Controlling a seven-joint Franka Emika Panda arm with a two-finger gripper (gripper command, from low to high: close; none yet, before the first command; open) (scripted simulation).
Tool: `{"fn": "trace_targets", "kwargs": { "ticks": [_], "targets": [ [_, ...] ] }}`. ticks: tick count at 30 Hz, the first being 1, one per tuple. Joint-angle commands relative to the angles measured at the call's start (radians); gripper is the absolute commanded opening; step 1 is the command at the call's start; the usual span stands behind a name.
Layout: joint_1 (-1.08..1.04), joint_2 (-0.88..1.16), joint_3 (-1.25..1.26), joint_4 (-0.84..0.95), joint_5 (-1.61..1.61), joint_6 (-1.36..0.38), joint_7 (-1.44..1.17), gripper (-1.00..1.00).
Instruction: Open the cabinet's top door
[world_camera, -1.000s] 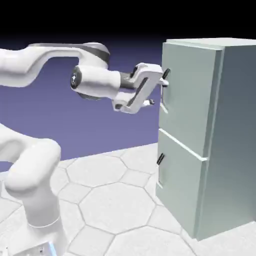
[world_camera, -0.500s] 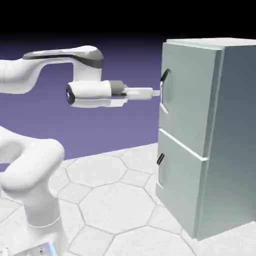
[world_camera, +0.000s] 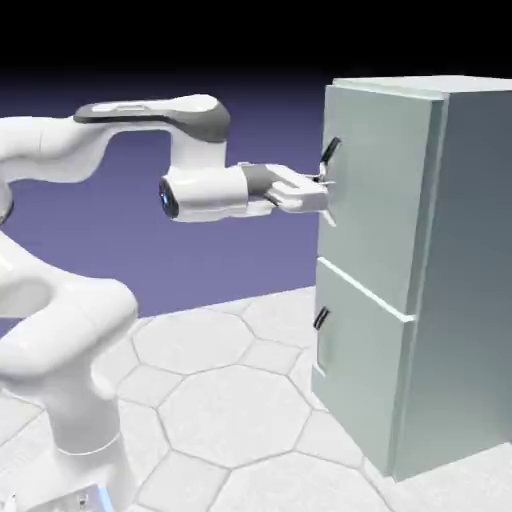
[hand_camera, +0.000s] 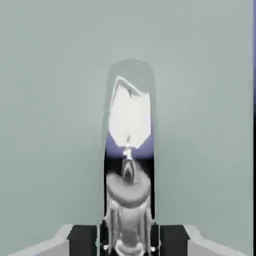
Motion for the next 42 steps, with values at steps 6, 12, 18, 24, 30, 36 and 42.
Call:
{"fn": "trace_targets", "kwargs": {
  "ticks": [6,12,18,24,30,36,42],
  "targets": [
    [0.155,-0.051,-0.217,-0.143,-0.227,-0.159,0.044,-1.0],
    [0.228,-0.111,-0.435,-0.239,-0.478,-0.325,0.091,-1.0],
    [0.234,-0.136,-0.652,-0.284,-0.73,-0.506,0.118,-1.0],
    [0.213,-0.097,-0.87,-0.272,-0.969,-0.703,0.111,-1.0],
    [0.215,0.02,-1.087,-0.195,-1.198,-0.919,0.075,-1.0],
    [0.285,0.209,-1.305,-0.04,-1.403,-1.163,0.013,-1.0],
    [0.423,0.426,-1.508,0.17,-1.545,-1.42,-0.062,-1.0]
  ]
}}
